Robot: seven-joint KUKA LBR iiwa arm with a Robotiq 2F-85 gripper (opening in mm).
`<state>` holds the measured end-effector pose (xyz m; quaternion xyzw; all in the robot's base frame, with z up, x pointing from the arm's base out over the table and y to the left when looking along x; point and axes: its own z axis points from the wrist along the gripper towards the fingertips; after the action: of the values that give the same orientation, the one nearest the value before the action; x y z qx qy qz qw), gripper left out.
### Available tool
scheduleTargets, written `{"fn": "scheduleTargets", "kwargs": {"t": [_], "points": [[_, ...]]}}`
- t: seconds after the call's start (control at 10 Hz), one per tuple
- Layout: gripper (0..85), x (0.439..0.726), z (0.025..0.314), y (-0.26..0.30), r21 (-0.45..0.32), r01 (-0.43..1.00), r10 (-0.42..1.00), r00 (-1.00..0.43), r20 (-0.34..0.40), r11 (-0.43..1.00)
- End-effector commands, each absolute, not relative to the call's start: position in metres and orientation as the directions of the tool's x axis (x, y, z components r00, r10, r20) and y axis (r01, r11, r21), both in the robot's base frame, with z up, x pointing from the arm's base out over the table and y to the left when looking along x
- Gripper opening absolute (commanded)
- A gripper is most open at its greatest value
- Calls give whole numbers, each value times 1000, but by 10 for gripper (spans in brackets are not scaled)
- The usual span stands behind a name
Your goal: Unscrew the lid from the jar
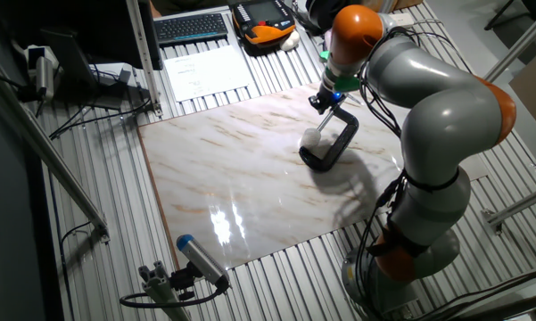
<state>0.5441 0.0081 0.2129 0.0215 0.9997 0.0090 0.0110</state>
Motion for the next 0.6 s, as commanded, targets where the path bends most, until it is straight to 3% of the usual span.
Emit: {"fn": "scheduleTargets", "kwargs": {"t": [0.0,0.5], "points": [[0,544,213,8,17,42,42,-999,-20,999],[0,543,209,12,29,39,39,-999,-8,999]]}}
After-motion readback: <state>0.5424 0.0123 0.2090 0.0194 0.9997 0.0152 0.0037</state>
